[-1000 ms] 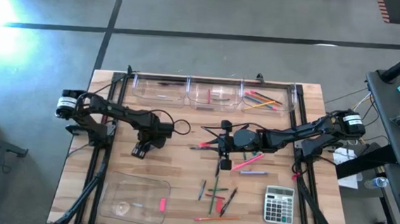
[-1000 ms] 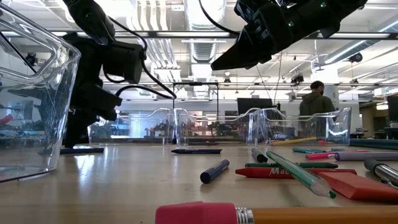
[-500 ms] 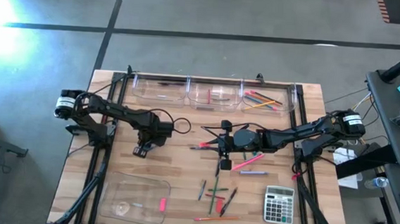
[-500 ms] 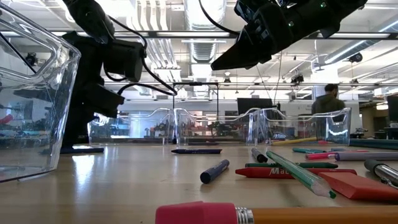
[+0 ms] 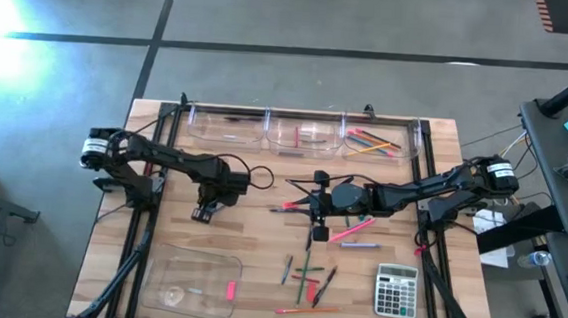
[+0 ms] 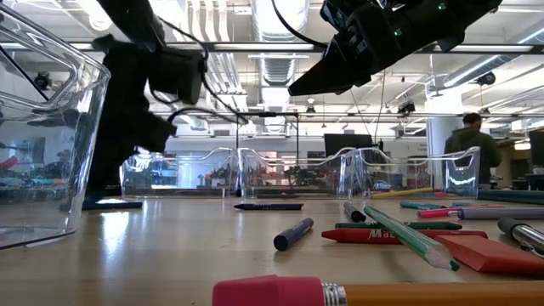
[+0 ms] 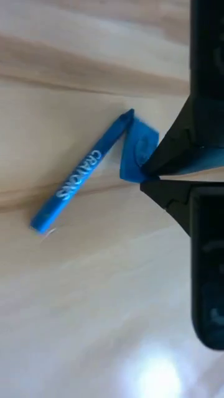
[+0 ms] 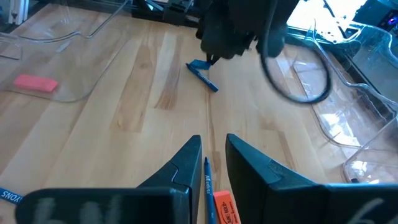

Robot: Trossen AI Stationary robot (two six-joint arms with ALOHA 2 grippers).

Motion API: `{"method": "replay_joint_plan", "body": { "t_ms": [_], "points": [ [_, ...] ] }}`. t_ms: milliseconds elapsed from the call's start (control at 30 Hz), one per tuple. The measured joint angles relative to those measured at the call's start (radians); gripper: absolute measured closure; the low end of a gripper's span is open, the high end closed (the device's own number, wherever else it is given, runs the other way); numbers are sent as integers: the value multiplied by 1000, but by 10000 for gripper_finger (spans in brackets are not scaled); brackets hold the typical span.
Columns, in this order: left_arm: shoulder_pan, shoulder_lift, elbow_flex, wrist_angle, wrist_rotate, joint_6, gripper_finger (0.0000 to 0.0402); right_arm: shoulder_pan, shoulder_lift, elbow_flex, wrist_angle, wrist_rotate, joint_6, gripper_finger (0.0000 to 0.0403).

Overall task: Sort crayons/erasers/pens/pencils in bins
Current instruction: Put the blue eraser into the bottom transparent bin

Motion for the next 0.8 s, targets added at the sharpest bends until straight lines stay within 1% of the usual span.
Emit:
{"method": "replay_joint_plan", "body": {
  "t_ms": [200,400,500,667,767,800],
  "points": [
    [0,-83,15,-60,0,-53,401,0,0,0,0,0,0,339],
    [-12,-192,37,-174,0,-122,401,0,0,0,1,0,0,339],
    [-32,-253,69,-235,2,-173,401,0,0,0,2,0,0,339],
    [-106,-345,164,-281,36,-281,401,0,0,0,6,0,0,339],
    [-182,-378,241,-278,32,-319,401,0,0,0,8,1,0,339],
    [-216,-382,265,-274,16,-337,401,0,0,0,9,1,3,339]
  ]
}}
